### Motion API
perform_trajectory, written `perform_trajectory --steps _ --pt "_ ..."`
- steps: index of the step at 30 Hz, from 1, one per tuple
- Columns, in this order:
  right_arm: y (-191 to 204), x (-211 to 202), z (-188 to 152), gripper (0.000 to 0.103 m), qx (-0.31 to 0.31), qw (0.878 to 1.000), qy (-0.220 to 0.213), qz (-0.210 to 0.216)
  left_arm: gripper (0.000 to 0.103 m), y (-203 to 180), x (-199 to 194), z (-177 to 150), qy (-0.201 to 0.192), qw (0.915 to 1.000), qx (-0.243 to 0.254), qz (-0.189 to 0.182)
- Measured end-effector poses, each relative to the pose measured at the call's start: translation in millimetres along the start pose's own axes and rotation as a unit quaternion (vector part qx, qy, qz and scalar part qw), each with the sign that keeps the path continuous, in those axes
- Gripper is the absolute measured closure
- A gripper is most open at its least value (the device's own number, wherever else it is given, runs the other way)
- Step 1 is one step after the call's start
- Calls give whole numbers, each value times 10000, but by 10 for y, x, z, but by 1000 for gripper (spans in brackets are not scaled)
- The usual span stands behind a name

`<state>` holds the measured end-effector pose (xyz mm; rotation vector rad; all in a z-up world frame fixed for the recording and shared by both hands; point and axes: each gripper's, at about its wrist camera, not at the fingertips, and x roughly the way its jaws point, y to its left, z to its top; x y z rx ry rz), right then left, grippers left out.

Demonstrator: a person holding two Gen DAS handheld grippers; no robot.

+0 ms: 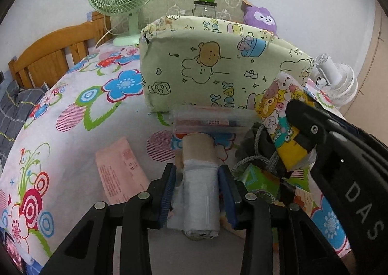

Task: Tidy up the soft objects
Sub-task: 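Lift and carry the white cloth and yellow packet over the fabric box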

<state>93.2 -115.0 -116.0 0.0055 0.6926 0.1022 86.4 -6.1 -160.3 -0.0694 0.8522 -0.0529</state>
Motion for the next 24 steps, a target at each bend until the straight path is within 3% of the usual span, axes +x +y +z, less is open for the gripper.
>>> perform_trajectory --steps 3,9,24 --pt "-16 20 -3 78 51 10000 14 39 79 -3 9 4 -13 10000 13 1" --pt "-18 14 2 77 65 10000 13 74 87 -8 -29 16 -87 10000 -27 -38" --pt "-18 -141 104 77 87 9997 -46 215 88 -49 -376 214 -542 9984 67 137"
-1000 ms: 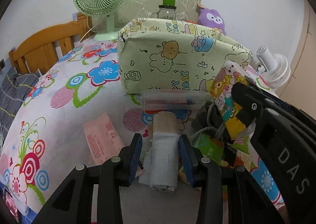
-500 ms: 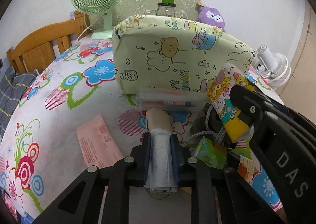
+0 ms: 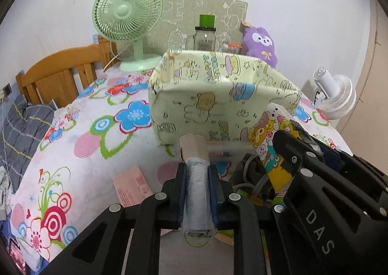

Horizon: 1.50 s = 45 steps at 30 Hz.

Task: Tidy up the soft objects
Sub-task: 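Lift and carry the white cloth and yellow packet over the fabric box, then lower the white cloth with the left tool while the right tool lowers the packet into the box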

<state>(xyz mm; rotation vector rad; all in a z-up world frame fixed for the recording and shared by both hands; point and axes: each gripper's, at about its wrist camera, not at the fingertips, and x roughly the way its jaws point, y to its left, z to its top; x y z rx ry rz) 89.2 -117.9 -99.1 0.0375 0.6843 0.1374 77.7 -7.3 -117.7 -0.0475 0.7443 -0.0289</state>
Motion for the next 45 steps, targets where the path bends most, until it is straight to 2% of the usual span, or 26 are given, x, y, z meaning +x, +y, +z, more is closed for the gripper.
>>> perform_trajectory --steps 30,45 --pt "-78 -525 516 77 42 9984 -530 167 88 -187 -557 496 -718 9973 132 89" --pt "-99 -492 761 77 51 9974 -682 204 88 -206 -549 724 -917 9956 174 111"
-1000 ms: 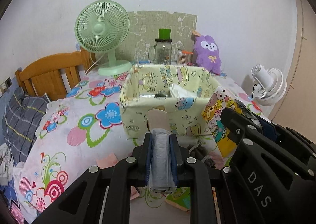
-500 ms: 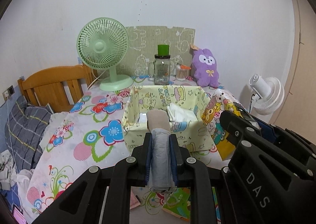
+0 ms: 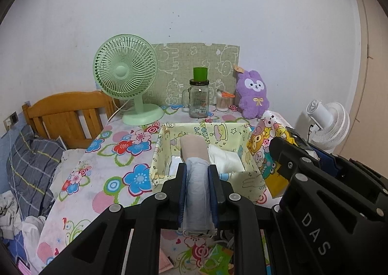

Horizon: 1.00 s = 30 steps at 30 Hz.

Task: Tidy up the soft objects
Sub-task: 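Lower the white cloth with the left tool while the right tool lowers the packet into the box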

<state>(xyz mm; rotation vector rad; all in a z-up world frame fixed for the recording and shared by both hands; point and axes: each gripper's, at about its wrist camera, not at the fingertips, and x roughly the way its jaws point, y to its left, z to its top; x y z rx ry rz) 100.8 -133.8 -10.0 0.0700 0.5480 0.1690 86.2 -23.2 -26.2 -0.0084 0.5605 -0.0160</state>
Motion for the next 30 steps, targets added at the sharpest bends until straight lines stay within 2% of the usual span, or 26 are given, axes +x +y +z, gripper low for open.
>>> perform_trajectory --steps 22,30 --pt "-71 399 231 77 41 10000 38 22 88 -1 354 231 -41 10000 29 27" --pt "-98 685 346 77 25 9999 87 46 87 16 552 326 7 10000 27 8"
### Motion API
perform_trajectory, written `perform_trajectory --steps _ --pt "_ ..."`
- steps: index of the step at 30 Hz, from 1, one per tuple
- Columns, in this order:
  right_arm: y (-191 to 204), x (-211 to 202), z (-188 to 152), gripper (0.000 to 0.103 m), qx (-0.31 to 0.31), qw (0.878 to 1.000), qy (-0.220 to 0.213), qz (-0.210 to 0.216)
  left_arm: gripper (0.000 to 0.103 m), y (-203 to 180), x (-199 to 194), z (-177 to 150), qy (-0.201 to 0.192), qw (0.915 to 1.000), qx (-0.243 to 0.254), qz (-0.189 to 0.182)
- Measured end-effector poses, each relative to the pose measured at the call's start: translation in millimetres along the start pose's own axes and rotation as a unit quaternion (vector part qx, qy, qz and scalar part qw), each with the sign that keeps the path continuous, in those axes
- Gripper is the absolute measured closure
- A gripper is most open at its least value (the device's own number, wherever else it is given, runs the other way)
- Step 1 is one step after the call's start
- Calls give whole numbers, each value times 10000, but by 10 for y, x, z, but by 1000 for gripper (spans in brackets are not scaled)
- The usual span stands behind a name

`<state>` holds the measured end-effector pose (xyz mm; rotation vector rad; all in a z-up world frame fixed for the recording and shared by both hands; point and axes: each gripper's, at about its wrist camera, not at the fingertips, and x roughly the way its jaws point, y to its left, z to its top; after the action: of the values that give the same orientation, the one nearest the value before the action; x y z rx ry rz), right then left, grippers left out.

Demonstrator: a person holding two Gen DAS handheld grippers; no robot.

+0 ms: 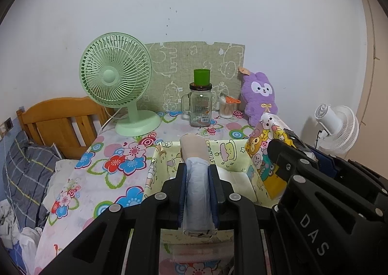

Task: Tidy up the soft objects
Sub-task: 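Lower the white cloth with the left tool while the right tool lowers the packet into the box, then open the left tool to release the cloth while the right tool releases the packet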

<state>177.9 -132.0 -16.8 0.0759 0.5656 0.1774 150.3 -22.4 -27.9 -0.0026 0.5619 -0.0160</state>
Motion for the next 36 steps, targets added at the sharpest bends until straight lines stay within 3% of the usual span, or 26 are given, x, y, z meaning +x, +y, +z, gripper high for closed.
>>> perform_trajectory --steps 11,17,19,21,28,30,36 --pt "-5 322 26 77 -28 10000 72 23 87 79 368 57 159 9998 -97 -17" --pt "-6 490 10 77 -18 9999 136 68 81 98 537 45 272 9996 -67 -35" --pt "-8 548 -5 77 -16 9998 189 75 77 105 583 37 322 9995 -74 -27" --pt "-4 594 -15 77 -24 9997 220 119 67 117 628 27 364 9993 -93 -37" --pt "56 709 -15 77 -116 9988 291 377 58 188 699 9 543 9983 -194 -1" --pt "76 737 -14 77 -135 9985 327 417 46 207 717 4 577 9981 -214 10" --pt "124 811 -27 77 -186 9969 443 621 37 249 737 -12 606 9978 -250 67"
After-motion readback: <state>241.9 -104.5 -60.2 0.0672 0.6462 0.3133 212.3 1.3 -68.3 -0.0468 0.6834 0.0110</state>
